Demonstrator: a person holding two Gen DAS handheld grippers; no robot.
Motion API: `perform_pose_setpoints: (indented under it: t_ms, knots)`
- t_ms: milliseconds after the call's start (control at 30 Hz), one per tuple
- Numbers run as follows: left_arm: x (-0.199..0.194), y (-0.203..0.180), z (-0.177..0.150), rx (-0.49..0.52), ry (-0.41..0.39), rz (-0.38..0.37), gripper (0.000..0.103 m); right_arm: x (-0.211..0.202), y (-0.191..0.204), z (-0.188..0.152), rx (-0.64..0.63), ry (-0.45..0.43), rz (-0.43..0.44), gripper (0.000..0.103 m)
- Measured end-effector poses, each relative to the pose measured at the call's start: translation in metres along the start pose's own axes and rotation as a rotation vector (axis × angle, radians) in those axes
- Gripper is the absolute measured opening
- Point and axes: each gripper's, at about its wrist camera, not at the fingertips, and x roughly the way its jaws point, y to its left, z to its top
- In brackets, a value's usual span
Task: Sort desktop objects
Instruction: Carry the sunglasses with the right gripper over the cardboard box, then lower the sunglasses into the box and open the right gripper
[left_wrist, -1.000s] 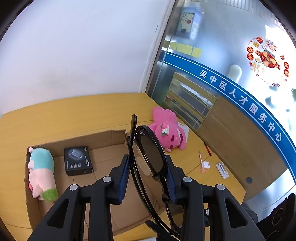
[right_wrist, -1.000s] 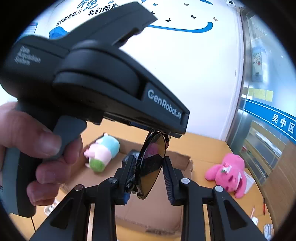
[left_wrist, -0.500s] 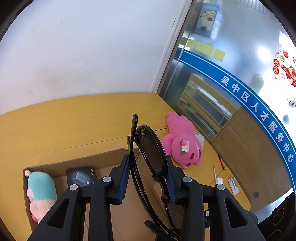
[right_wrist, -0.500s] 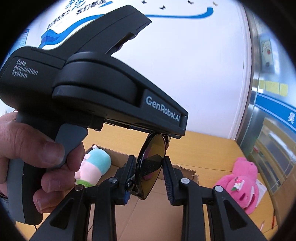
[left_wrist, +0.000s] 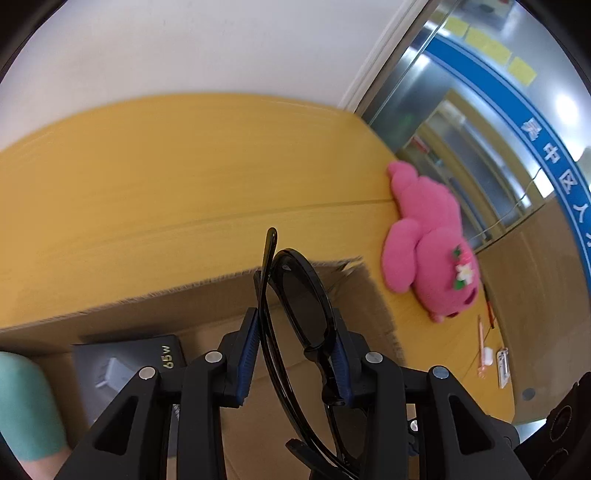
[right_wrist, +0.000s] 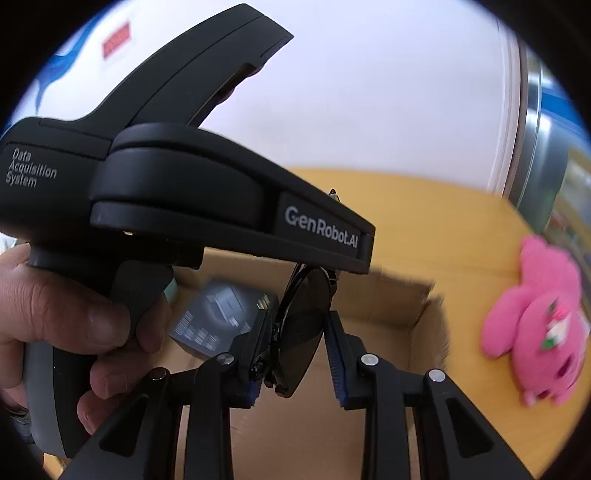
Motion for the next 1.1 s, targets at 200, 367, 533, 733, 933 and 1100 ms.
perform_pose_setpoints:
  t_ms: [200, 367, 533, 733, 933, 1100]
  knots:
    - [0.054, 0.013, -0.009, 0.004, 0.081, 0.001, 0.037, 0.052, -0.019, -0.024, 0.047, 0.142, 0.0, 0.028]
    - [0.081, 0.014, -0.018, 0.001, 0.123, 0.002, 0.037, 0.076, -0.032, -0.036, 0.086, 0.224, -0.015, 0.028]
    - [0.086, 0.013, -0.021, 0.012, 0.128, 0.009, 0.038, 0.086, -0.041, -0.046, 0.106, 0.249, -0.019, 0.027]
    - [0.083, 0.014, -0.021, -0.016, 0.144, 0.011, 0.048, 0.093, -0.044, -0.052, 0.11, 0.281, -0.019, 0.027]
    - [0.013, -0.003, -0.031, 0.054, 0.011, 0.107, 0.066, 0.065, -0.038, -0.048, 0.086, 0.254, -0.055, 0.052]
    - [-0.1, -0.022, -0.079, 0.157, -0.244, 0.181, 0.089, -0.007, -0.018, -0.059, 0.027, 0.137, -0.072, 0.075]
